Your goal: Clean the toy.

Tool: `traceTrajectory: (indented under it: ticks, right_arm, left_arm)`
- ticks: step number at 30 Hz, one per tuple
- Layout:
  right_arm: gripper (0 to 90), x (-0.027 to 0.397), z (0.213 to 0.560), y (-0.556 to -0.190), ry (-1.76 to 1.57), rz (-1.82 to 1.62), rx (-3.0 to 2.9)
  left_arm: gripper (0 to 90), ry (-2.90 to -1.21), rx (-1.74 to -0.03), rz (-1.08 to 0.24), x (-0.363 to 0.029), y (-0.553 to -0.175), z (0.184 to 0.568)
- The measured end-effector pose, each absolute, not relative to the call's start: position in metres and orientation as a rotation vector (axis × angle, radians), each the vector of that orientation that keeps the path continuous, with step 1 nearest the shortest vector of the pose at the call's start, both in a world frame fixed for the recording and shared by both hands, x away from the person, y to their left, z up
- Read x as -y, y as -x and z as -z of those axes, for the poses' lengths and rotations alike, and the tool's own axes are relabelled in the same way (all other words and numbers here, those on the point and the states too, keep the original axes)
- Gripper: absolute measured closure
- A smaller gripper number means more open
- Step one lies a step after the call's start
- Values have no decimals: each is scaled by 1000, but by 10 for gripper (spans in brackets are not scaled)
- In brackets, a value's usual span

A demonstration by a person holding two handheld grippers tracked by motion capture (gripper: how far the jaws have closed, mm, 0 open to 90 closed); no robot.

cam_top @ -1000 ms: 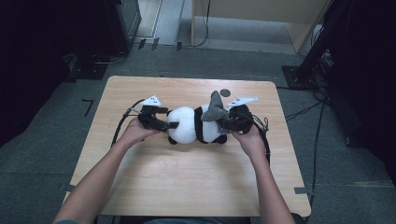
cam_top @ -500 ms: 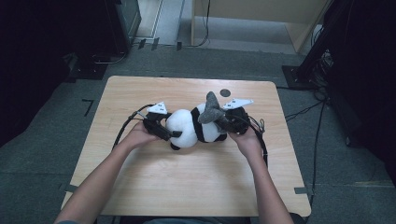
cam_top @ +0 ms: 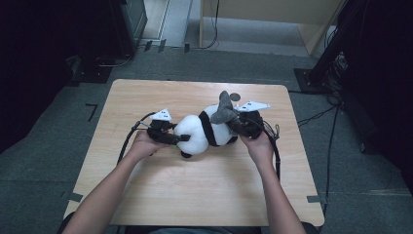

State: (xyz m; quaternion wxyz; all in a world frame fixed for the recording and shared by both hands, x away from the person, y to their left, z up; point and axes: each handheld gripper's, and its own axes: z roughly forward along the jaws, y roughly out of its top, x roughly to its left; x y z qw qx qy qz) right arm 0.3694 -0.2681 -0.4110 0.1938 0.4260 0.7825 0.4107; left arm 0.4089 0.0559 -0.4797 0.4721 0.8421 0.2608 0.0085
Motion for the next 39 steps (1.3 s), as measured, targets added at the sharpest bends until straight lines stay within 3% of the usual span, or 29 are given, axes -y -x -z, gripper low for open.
traceTrajectory:
  ticks: [11,24,28,39]
  right_arm:
    - [732,268,389,-353,-1227,-1262,-2167]
    - [728,190,385,-325,-1033,-1324,-2401]
    - [730,172,399,-324,-1005,-1238,-2473]
    - [743,209,410,-341,-1174,-1206,-2397]
  left_arm:
    - [487,-1987,-811,84,-64,-398,458]
    - [513,-1839,-949,77,-60,-385,453]
    - [510,-1887,-921,56,-51,-379,458]
    - [481,-1983,-856,16,-43,-370,468]
